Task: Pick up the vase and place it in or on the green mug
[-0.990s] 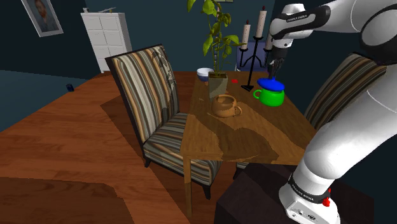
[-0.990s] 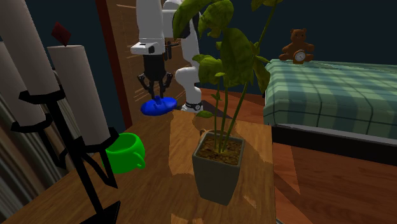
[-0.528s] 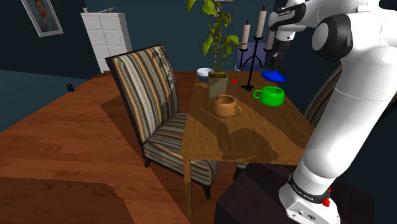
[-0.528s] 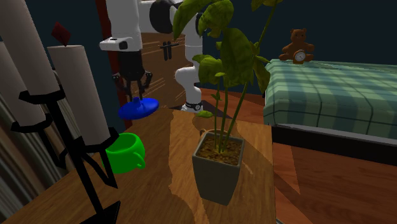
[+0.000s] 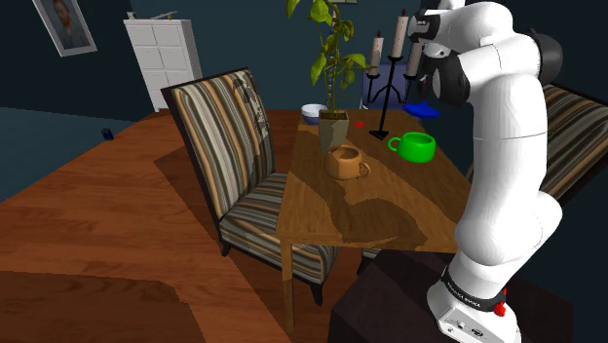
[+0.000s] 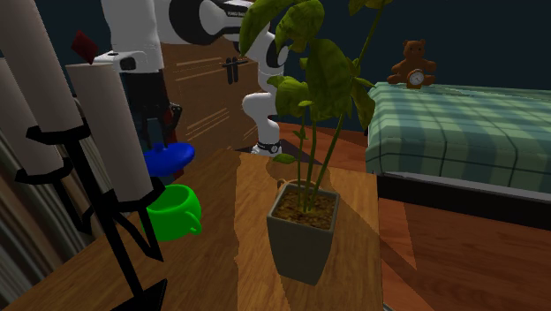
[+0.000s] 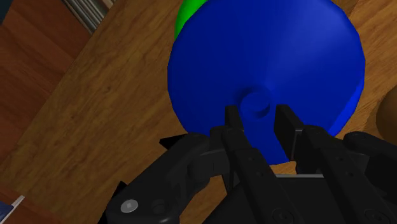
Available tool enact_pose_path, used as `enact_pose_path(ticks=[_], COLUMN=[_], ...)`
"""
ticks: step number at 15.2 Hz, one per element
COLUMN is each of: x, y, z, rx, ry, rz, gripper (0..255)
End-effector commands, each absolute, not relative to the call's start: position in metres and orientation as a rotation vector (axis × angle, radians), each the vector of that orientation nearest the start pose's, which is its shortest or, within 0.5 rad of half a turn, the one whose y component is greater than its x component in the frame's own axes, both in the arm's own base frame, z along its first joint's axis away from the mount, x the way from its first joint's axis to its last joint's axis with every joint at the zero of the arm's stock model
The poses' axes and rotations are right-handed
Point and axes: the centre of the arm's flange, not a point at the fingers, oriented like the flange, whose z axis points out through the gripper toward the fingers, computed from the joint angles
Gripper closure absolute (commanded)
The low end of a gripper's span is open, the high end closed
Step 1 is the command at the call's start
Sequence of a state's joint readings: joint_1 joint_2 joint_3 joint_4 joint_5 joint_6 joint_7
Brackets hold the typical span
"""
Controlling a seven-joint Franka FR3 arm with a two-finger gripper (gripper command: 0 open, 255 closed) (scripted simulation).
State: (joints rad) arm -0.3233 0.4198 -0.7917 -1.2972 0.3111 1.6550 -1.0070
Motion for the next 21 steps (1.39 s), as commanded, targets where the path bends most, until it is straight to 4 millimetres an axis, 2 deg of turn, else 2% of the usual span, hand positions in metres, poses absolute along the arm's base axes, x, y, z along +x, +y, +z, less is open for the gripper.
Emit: enact_pose_path(ticks=[1, 18, 21], x=[0.403, 0.403, 0.403], y=[-0.526, -0.526, -0.526], z=[0.553, 0.463, 0.459], rx=[-3.178, -3.178, -3.178], ry=[0.114, 0.114, 0.114], rz=[-0.069, -0.069, -0.069], gripper=[255, 255, 255])
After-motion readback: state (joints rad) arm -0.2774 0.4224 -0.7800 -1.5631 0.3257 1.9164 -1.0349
